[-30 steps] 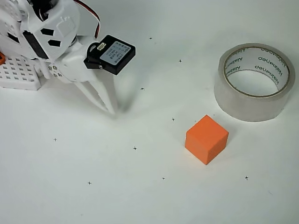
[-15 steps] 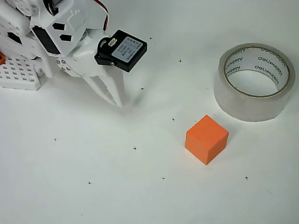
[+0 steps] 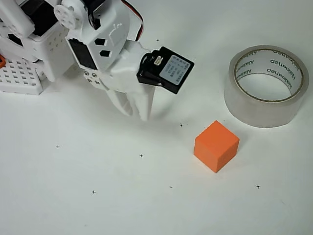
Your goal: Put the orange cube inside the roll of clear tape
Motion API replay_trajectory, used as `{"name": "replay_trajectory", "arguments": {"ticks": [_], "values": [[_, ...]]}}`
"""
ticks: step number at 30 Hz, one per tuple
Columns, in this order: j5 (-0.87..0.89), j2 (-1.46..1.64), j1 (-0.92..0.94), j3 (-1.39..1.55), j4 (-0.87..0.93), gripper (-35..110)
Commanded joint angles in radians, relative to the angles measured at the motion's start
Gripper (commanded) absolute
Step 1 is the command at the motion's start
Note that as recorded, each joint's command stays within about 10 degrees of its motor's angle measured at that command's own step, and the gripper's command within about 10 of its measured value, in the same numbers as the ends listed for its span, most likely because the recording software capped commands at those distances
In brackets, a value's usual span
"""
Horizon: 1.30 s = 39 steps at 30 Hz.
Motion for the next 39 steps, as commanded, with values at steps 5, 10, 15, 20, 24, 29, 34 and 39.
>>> {"name": "replay_trajectory", "arguments": {"ticks": [5,10,15,20,24,29,34,39], "values": [[-0.026,-0.086,-0.044,-0.282,0.0,17],[-0.029,-0.193,-0.06,-0.422,-0.002,21],[-0.044,-0.299,-0.078,-0.528,-0.002,27],[-0.046,-0.33,-0.08,-0.546,-0.002,31],[-0.046,-0.342,-0.081,-0.555,-0.003,35],[-0.049,-0.4,-0.087,-0.603,-0.012,36],[-0.057,-0.439,-0.091,-0.64,-0.029,38],[-0.063,-0.471,-0.091,-0.666,-0.044,38]]}}
